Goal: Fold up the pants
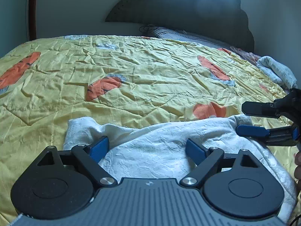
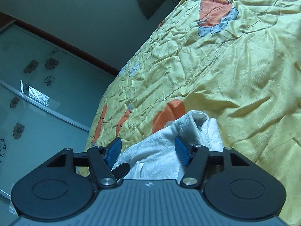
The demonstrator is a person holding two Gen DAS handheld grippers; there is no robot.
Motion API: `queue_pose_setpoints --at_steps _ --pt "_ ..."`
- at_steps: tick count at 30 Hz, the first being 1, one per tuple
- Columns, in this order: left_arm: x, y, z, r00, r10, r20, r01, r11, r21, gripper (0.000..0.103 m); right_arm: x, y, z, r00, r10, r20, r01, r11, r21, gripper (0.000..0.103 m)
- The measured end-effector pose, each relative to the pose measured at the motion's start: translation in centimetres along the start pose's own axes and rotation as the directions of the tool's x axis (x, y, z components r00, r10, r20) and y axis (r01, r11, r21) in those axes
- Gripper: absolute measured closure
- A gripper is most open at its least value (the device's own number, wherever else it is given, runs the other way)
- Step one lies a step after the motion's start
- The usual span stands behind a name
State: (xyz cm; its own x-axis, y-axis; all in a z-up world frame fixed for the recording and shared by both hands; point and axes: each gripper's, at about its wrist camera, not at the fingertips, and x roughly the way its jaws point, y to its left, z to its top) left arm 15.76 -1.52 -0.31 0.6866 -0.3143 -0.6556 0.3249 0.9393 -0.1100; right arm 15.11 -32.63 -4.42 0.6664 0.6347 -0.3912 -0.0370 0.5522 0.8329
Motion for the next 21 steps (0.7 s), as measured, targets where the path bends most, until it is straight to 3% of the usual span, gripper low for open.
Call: queue_pose_setpoints --at_steps 4,8,11,13,15,17,19,21 --pt "-0.1 0.0 0.0 1.0 0.004 0.003 -0.004 1.0 0.0 0.011 -1.6 3.1 -1.3 0.995 -0.09 0.049 0.095 0.989 -0.113 0.04" --pt "-0.1 -0.2 0.0 1.0 0.013 0.001 -0.013 1.0 0.008 0.011 -2.5 5.7 -3.2 0.991 -0.101 0.089 0.12 0.962 -0.244 0.032" --pt "-0.1 -0.2 0.0 1.0 0.013 0.002 -0.013 1.0 0.009 0.011 -0.9 4.0 -3.2 0.985 -0.167 0.037 0.171 0.962 -0.214 0.032" --pt "-0.1 -0.2 0.0 1.0 0.015 0.004 -0.015 1.0 0.009 0.01 -1.1 2.2 -3.3 0.994 -0.091 0.063 0.1 0.982 -0.163 0.032" --pt "-0.1 -0.2 0.0 1.0 0.016 0.006 -0.016 1.0 0.013 0.01 -1.5 1.6 -3.2 0.996 -0.066 0.058 0.073 0.99 -0.122 0.032" --pt "-0.1 -0.3 0.0 1.0 0.018 0.007 -0.018 1.0 0.017 0.01 -1.8 2.4 -3.3 0.994 -0.096 0.05 0.102 0.985 -0.138 0.032" --pt "-0.1 -0.3 0.0 1.0 0.022 0.01 -0.022 1.0 0.02 0.009 -2.6 4.2 -3.7 0.983 -0.175 0.062 0.183 0.966 -0.18 0.032" --pt "-0.4 -0.3 -0.1 0.999 0.027 0.02 -0.028 0.999 0.019 0.009 -3.5 5.2 -4.5 0.988 -0.138 0.066 0.149 0.964 -0.219 0.029"
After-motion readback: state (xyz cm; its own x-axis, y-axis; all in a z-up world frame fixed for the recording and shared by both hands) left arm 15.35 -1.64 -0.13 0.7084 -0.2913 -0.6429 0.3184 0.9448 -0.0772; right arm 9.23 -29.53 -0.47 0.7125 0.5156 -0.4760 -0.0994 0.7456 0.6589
